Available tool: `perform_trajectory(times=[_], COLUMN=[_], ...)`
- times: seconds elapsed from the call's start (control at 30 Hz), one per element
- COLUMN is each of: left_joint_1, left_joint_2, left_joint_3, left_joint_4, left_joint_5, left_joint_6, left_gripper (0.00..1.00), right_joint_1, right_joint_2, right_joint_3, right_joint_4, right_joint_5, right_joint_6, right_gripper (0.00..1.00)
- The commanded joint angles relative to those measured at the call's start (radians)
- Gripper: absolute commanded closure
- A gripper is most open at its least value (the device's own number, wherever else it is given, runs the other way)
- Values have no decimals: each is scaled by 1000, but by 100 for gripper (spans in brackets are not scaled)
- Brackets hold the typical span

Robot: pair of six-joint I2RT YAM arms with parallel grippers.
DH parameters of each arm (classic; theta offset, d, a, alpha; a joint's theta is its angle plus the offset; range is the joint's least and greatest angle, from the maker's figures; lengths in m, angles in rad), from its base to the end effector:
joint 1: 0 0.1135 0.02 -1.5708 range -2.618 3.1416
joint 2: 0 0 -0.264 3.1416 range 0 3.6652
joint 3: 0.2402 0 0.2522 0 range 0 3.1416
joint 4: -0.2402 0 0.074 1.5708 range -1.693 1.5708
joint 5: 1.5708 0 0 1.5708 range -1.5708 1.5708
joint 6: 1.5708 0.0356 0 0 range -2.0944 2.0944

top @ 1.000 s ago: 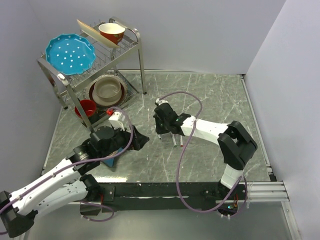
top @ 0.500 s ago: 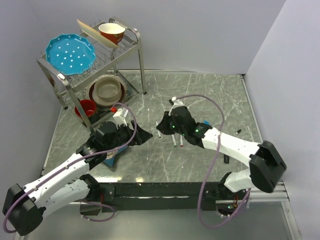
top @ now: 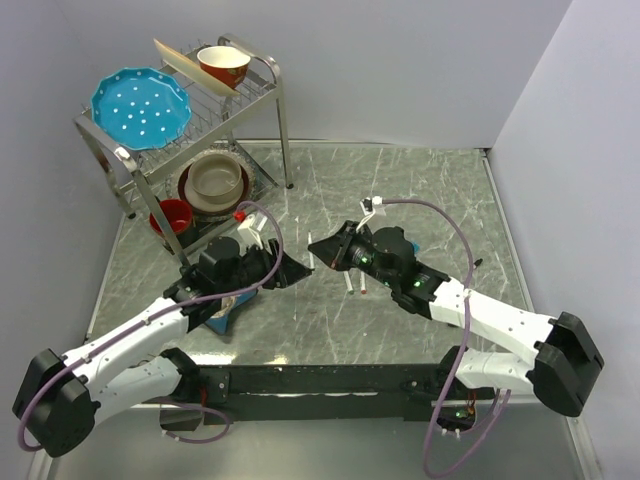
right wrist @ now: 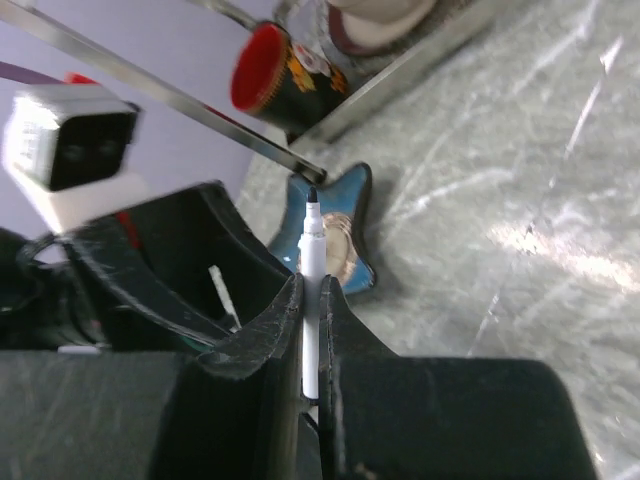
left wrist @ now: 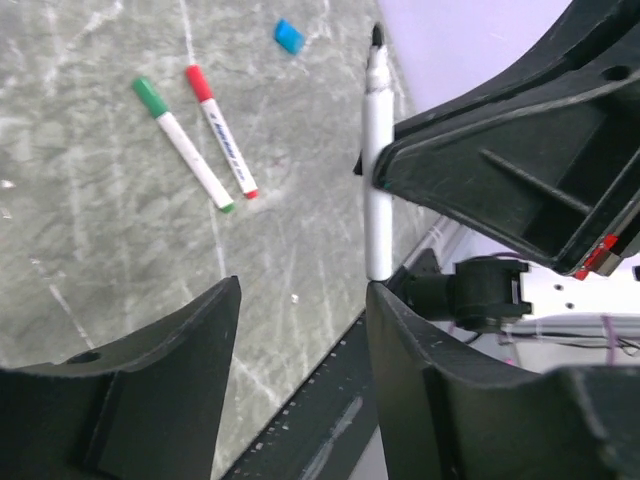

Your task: Insert the pens into the pen caps

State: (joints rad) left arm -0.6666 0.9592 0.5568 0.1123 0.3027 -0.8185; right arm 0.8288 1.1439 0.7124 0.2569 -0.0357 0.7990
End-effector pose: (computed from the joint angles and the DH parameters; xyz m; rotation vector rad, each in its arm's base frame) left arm 0.1670 -0.1449 0.2580 0.0768 2.0618 -1.2632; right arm 0.1790 0.1971 0.2868 -0.0570 1.9093 1.1884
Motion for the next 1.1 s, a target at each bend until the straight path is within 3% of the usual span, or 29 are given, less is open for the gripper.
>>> perform_trajectory(times=[0.0,0.3,0.63,0.9,1.07], left_joint_1=[5,5,5,5,5], left_joint_2=[13,20,-59,-82,-50], left_joint_3=[52,55,9,32,51], left_joint_4=[98,102,90,104,134], left_joint_5=[52,89,104,131,141], left_joint_6=[-28,-36,-5,8,4], left_gripper=[43,42,24,23,31], right_joint_1=[26,50,50,50,61], right_joint_2=[-36,-64,-102,-107,-110], right_joint_3=[-13,-31,-11,-18,-27], right_joint_4=[88,87,41,61,93], right_joint_5=[14,71,135,119,89], right_joint_6=[25,17,-21,-12,11], right_gripper=[100,100,100,100,100])
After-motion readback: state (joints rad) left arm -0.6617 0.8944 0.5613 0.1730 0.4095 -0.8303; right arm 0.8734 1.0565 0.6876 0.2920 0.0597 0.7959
